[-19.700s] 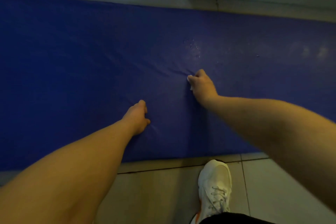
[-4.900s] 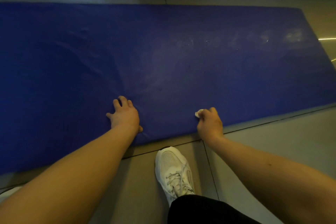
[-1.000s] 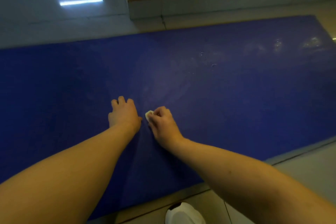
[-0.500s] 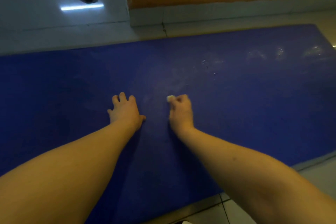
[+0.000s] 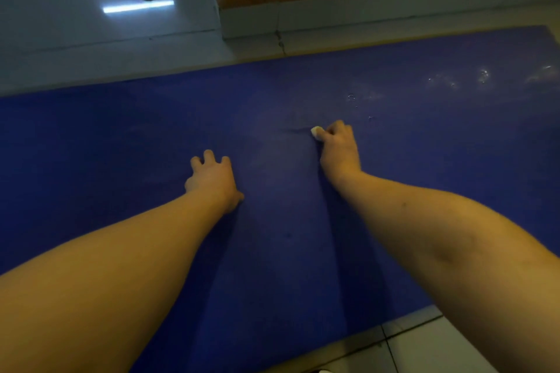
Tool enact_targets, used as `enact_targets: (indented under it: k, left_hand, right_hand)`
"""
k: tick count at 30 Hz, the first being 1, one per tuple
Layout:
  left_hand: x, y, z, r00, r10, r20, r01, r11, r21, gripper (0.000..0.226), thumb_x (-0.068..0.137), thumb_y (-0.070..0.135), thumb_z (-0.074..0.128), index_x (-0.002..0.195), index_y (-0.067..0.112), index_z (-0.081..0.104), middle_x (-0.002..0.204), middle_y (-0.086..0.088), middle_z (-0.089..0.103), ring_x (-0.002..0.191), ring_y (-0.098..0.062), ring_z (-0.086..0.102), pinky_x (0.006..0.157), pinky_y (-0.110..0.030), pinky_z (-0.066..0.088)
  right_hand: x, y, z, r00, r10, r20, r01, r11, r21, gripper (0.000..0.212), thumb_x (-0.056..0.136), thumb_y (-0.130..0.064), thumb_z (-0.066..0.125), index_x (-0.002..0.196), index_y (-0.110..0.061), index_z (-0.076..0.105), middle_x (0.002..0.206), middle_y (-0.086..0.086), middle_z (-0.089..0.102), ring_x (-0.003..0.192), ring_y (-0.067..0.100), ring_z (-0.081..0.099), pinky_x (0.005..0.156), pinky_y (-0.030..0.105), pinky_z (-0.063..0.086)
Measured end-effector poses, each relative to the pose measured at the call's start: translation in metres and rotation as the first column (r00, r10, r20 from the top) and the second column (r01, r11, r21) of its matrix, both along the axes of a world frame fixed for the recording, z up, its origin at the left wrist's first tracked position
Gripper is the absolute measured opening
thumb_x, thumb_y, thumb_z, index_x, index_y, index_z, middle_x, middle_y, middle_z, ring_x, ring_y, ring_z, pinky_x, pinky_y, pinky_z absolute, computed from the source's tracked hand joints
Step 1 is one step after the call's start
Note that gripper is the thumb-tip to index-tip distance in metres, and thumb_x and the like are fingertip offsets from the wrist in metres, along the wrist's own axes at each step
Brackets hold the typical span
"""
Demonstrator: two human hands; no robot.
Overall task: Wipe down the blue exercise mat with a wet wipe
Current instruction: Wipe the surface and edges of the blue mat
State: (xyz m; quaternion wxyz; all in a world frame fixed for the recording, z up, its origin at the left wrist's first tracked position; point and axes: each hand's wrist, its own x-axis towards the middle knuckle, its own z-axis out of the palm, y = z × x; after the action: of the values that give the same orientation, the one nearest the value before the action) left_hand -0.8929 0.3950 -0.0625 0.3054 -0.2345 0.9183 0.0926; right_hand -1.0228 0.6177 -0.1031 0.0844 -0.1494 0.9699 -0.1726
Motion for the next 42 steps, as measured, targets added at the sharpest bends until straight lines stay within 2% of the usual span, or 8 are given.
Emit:
enact_targets:
  k: [5,8,11,16,23,28,34,42]
  left_hand:
    - [-0.008,-0.005,0.001,0.996,0.05,-0.071,-0.049,0.999,0.013,0.079,0.085,0.051,0.074,0.147,0.019,0.036,0.16,-0.01,0.014,0.146,-0.037,0.015,0.098,-0.052,0.05]
    - [-0.017,-0.011,-0.004,0.991,0.034,-0.132,-0.035,0.999,-0.008,0.079,0.088,0.05,0.07,0.15,0.02,0.031,0.162,-0.01,0.008,0.149,-0.037,0.006,0.109,-0.063,0.036]
    - [-0.025,-0.018,-0.007,0.996,0.064,-0.057,-0.064,0.998,0.011,0.088,0.091,0.053,0.066,0.157,0.029,0.014,0.165,-0.007,-0.006,0.151,-0.04,-0.005,0.112,-0.07,0.025]
    - [-0.028,-0.021,-0.01,0.997,0.064,-0.031,-0.063,0.997,0.043,0.104,0.082,0.05,0.078,0.158,0.032,0.01,0.165,-0.006,-0.01,0.151,-0.041,-0.007,0.11,-0.071,0.029]
    - [-0.03,-0.021,-0.011,0.997,0.063,-0.036,-0.062,0.997,0.04,0.105,0.08,0.048,0.081,0.158,0.03,0.011,0.165,-0.007,-0.008,0.151,-0.041,-0.007,0.108,-0.073,0.029]
    - [-0.032,-0.019,-0.012,0.997,0.075,-0.026,-0.074,0.997,0.033,0.109,0.08,0.046,0.081,0.159,0.03,0.008,0.164,-0.007,-0.01,0.151,-0.041,-0.007,0.108,-0.073,0.029]
    - [-0.034,-0.019,-0.012,0.996,0.084,-0.031,-0.083,0.996,0.032,0.108,0.081,0.044,0.081,0.158,0.032,0.007,0.164,-0.005,-0.01,0.151,-0.04,-0.008,0.109,-0.071,0.03]
    - [-0.032,-0.02,-0.012,0.998,0.057,-0.028,-0.056,0.998,0.024,0.109,0.079,0.048,0.081,0.158,0.03,0.008,0.165,-0.007,-0.009,0.151,-0.041,-0.007,0.108,-0.071,0.031]
  right_hand:
    - [0.034,-0.05,0.006,0.983,-0.171,-0.067,0.154,0.966,-0.208,0.024,0.094,-0.032,0.065,0.086,-0.012,0.054,0.09,0.003,0.053,0.07,0.011,0.049,0.064,0.031,0.039]
    - [0.084,-0.085,-0.01,0.99,0.136,-0.04,-0.142,0.935,-0.324,0.026,0.092,-0.036,0.067,0.082,-0.013,0.059,0.083,0.0,0.052,0.07,0.008,0.047,0.068,0.043,0.044]
    - [0.1,-0.093,-0.015,0.905,0.412,0.108,-0.363,0.879,-0.31,0.016,0.102,-0.027,0.055,0.101,-0.014,0.065,0.1,-0.001,0.048,0.089,0.01,0.042,0.078,0.029,0.037]
    - [0.02,-0.07,0.001,0.932,-0.021,0.361,0.201,0.859,-0.47,0.033,0.091,-0.039,0.07,0.075,-0.016,0.052,0.08,-0.001,0.051,0.065,0.006,0.042,0.061,0.029,0.032]
    - [-0.062,-0.046,0.004,0.755,-0.487,0.439,0.653,0.488,-0.579,0.024,0.09,-0.025,0.062,0.078,-0.022,0.042,0.09,0.004,0.054,0.073,0.016,0.053,0.07,0.04,0.049]
    - [0.0,-0.106,0.002,0.853,-0.26,0.453,0.507,0.622,-0.597,0.025,0.091,-0.028,0.067,0.077,-0.018,0.049,0.081,0.005,0.054,0.065,0.01,0.047,0.059,0.024,0.039]
    - [0.025,-0.119,-0.002,0.864,0.234,0.445,0.032,0.857,-0.514,0.028,0.094,-0.041,0.064,0.082,-0.018,0.055,0.09,0.003,0.055,0.075,0.013,0.049,0.063,0.024,0.036]
    - [-0.101,-0.067,0.005,0.866,-0.392,0.309,0.499,0.711,-0.495,0.018,0.09,-0.026,0.063,0.085,-0.018,0.048,0.097,0.002,0.05,0.077,0.014,0.048,0.07,0.031,0.038]
